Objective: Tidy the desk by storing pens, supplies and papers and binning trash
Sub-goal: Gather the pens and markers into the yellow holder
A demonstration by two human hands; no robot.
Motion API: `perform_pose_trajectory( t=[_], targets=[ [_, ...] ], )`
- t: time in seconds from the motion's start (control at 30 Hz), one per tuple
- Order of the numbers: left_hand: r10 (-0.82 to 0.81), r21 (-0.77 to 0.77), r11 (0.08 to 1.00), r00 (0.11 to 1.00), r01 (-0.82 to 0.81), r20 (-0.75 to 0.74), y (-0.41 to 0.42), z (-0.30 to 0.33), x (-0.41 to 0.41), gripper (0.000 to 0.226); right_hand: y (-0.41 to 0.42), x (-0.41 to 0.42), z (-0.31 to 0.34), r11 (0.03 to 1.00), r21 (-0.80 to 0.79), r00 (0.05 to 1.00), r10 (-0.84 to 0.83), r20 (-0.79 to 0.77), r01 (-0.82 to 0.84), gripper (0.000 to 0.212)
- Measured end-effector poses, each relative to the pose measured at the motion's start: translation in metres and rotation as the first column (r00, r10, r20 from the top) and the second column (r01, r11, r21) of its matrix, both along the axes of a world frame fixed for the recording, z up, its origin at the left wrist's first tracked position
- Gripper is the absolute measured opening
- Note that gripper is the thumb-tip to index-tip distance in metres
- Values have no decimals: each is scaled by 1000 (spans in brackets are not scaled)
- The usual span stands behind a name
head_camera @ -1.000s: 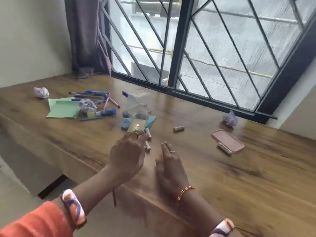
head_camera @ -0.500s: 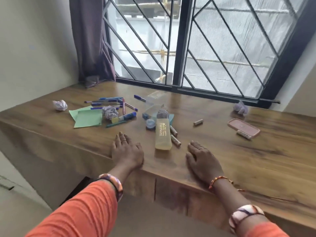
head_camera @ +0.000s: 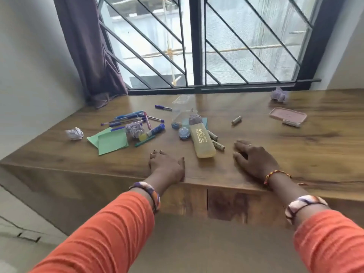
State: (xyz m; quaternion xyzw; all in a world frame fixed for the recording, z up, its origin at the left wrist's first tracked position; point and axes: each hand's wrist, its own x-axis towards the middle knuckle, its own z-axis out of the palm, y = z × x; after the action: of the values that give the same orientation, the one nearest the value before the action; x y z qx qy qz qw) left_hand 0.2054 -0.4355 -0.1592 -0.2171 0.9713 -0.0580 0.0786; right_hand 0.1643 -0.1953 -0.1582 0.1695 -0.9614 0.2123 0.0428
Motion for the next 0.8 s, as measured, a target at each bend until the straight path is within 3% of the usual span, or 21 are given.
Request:
perform_pose_trajectory(
  t=[0.17,0.4,0.63,0.8],
  targets=[
    [-120,-91,988,989,127,83,-5,0,-3,83,-4,1,-3,961,242,989,-146,31,134,63],
    [-366,-173,891,889,421,277,-10,25,6,76,-8,9,-4,947,246,974,-224,45,206,61],
    [-624,-218,640,664,737,412,-13,54,-8,65,-11,13,-2,940,173,952,-304,38,293,57],
    [-794,-146,398,420,906,439,-30,59,-23,52,-34,24,-7,853,36,854,-520,-7,520,48]
  ],
)
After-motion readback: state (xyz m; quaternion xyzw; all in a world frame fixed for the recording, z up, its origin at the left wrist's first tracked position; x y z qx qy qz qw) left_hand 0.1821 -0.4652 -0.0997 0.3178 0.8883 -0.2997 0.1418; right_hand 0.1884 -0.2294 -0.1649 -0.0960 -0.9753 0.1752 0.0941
